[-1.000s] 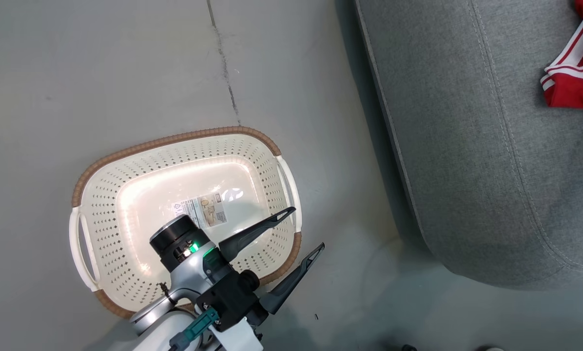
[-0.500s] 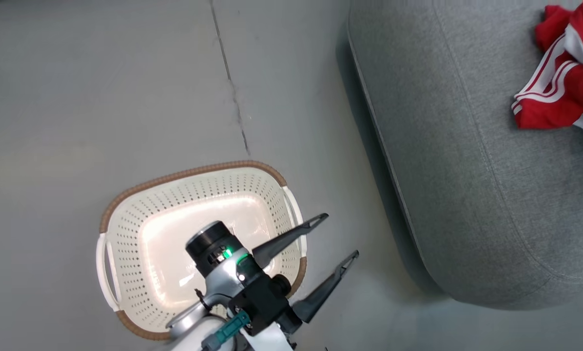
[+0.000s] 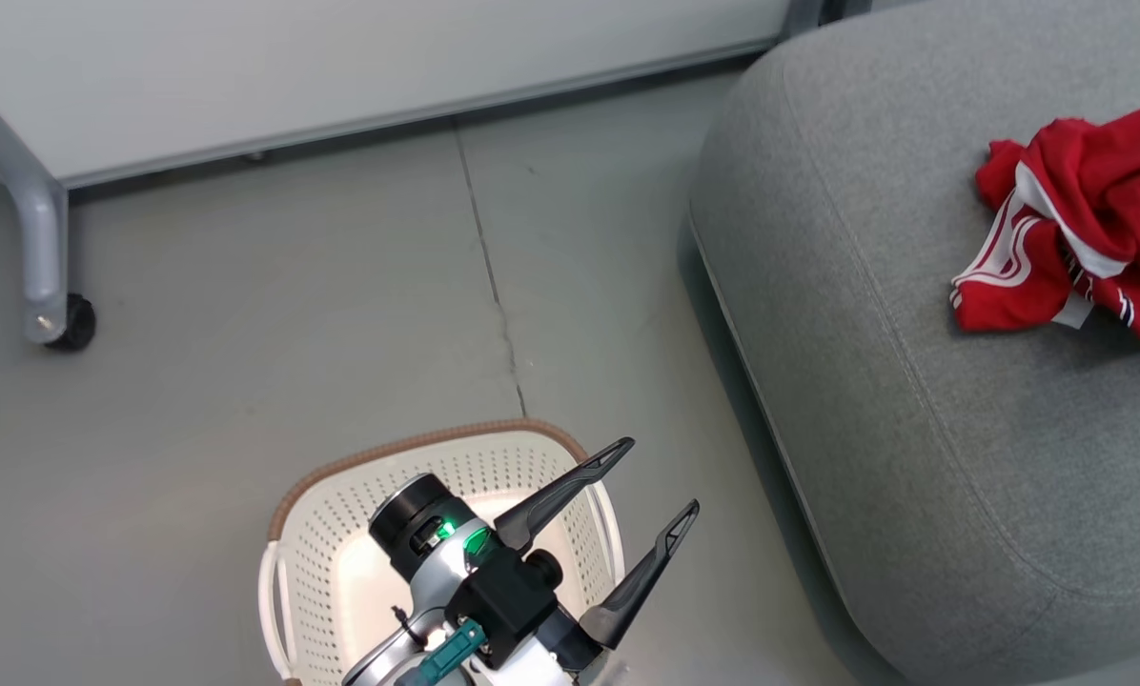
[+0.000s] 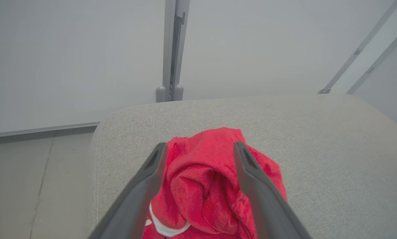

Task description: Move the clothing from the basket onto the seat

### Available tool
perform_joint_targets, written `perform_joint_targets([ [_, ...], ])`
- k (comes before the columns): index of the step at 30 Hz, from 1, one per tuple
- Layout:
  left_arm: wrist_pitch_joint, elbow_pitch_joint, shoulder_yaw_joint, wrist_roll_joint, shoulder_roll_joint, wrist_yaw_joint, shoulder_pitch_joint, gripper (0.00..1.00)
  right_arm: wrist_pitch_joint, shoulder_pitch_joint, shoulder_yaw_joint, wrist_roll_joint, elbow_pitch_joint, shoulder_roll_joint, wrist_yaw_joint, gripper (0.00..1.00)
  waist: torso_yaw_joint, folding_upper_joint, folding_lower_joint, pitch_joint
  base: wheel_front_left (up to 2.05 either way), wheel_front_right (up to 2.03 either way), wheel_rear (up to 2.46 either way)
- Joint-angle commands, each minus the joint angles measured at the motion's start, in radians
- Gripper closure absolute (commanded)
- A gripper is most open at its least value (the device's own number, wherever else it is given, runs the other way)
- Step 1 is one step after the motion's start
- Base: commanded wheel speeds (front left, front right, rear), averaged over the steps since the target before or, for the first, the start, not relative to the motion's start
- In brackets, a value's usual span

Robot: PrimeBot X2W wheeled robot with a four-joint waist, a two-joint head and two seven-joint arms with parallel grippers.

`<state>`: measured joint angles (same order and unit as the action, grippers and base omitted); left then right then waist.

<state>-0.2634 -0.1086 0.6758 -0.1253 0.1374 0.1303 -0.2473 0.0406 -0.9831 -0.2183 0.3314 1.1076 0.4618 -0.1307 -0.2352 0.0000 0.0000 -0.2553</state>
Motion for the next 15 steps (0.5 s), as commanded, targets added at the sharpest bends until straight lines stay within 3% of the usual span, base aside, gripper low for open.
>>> perform_joint_targets([
  [1,-0.002,0.002,-0.024,-0.006,-0.006,0.000,0.022,0.00,0.009,0.043,-0.062,0.064,-0.060,0.003,0.000,0.00,0.017,0.0000,0.0000,0.062,0.00,0.00,0.00],
  [7,-0.001,0.003,-0.118,-0.035,-0.044,0.000,0.095,0.00,0.088,0.131,-0.237,0.260,-0.254,0.055,0.000,0.00,0.049,0.0000,0.0000,0.140,0.00,0.00,0.00],
  [15,-0.001,0.011,-0.256,-0.058,-0.076,0.000,0.190,0.00,0.217,0.271,-0.262,0.436,-0.422,0.054,0.000,0.00,0.117,0.0000,0.0000,0.223,0.00,0.00,0.00],
])
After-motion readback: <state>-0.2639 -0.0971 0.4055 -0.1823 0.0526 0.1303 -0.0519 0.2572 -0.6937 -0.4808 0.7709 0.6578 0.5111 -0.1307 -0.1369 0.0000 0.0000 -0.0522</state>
